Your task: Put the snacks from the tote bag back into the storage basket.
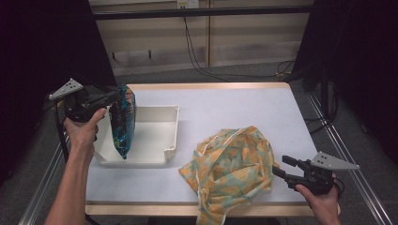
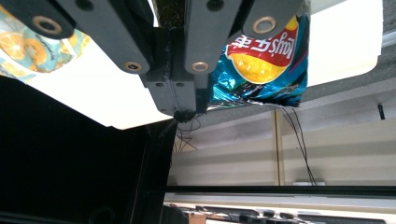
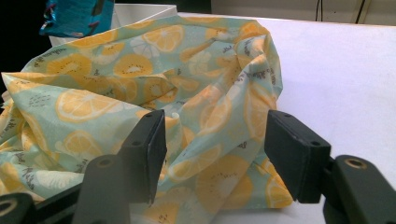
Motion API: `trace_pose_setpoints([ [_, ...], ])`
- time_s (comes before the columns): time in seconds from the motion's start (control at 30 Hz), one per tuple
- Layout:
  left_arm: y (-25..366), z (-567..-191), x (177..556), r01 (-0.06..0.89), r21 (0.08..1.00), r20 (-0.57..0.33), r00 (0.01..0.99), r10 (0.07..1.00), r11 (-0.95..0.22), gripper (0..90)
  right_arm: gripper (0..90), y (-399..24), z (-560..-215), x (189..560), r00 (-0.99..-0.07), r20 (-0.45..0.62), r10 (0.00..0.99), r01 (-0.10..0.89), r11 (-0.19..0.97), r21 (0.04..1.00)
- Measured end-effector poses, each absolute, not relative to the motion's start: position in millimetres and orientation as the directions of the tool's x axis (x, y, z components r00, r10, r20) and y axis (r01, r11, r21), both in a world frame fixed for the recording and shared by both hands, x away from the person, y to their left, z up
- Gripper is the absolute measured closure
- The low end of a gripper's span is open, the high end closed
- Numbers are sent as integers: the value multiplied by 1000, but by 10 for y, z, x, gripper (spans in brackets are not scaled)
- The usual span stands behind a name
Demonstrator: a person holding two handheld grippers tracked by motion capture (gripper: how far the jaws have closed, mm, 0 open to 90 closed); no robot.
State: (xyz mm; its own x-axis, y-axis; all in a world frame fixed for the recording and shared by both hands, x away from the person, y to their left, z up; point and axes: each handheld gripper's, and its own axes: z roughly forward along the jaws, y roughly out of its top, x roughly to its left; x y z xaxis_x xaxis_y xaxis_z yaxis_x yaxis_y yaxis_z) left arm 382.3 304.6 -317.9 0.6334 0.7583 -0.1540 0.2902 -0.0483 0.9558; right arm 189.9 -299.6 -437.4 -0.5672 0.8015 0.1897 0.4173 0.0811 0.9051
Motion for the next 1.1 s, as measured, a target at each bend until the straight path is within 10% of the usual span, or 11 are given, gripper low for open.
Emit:
trace_pose_setpoints([
  [1.1, 2102, -3500, 4483, 317, 944, -161, 674, 721, -86, 888, 400, -2999, -4419, 1909, -576, 194, 794, 424, 88, 901],
])
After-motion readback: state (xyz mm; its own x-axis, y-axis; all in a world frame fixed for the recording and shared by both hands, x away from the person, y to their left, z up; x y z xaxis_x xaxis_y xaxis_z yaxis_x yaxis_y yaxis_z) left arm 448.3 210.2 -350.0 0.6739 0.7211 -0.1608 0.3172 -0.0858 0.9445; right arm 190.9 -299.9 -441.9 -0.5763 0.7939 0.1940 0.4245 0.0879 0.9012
